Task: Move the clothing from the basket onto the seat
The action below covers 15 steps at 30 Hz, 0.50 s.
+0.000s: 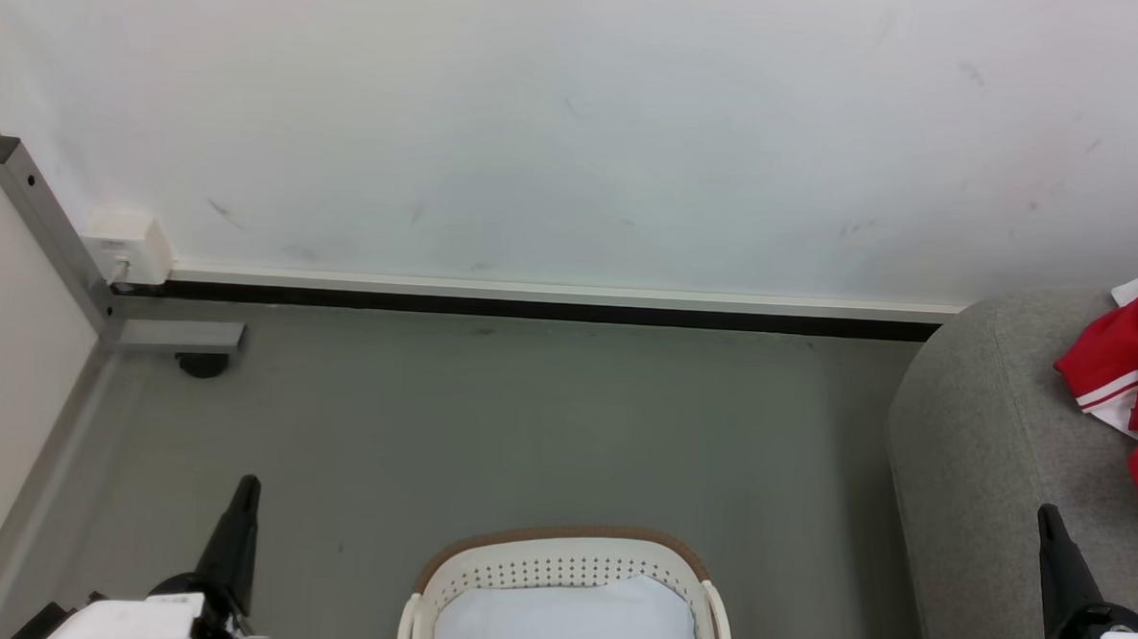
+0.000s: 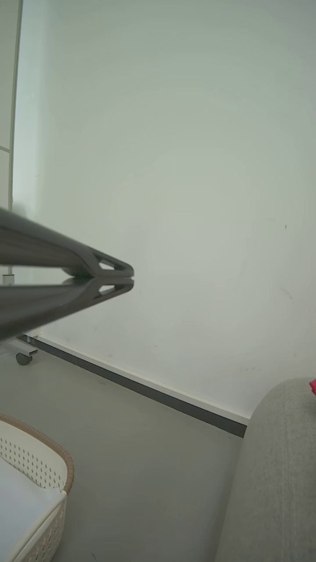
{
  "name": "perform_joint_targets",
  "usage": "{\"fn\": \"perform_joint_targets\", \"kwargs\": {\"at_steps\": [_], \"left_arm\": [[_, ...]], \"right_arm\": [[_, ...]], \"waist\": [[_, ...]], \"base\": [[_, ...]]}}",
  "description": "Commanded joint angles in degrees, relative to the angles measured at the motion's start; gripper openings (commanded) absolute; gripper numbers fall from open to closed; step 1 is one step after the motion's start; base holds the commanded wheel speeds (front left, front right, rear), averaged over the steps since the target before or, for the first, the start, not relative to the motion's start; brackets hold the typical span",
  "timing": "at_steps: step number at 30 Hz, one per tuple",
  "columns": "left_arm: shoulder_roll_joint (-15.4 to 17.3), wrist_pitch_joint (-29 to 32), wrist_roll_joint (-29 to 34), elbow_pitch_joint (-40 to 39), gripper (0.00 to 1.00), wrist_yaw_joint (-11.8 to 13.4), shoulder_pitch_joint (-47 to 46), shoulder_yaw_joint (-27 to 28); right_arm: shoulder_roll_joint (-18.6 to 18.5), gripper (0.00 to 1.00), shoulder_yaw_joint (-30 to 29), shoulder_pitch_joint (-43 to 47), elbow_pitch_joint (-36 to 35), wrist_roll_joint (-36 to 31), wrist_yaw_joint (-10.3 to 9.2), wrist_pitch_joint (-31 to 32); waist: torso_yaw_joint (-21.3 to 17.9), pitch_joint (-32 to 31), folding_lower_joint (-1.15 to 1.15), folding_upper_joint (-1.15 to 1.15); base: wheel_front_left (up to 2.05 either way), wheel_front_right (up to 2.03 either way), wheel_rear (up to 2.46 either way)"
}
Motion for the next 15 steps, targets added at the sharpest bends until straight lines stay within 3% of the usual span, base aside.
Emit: {"fn": "perform_joint_targets", "kwargs": {"at_steps": [1, 15], "left_arm": [[0.1, 0.2, -0.7, -0.2, 0.0, -0.3, -0.5, 0.2], [0.1, 0.2, -0.7, -0.2, 0.0, -0.3, -0.5, 0.2]], "right_arm": [[-0.1, 0.0, -0.1, -0.7, 0.2, 0.1, -0.12, 0.1], [0.0, 0.0, -0.3, -0.7, 0.2, -0.2, -0.12, 0.2]], "waist": [[0.0, 0.0, 0.0, 0.0], [0.0, 0.0, 0.0, 0.0]], "base": [[0.0, 0.0, 0.0], [0.0, 0.0, 0.0]]}}
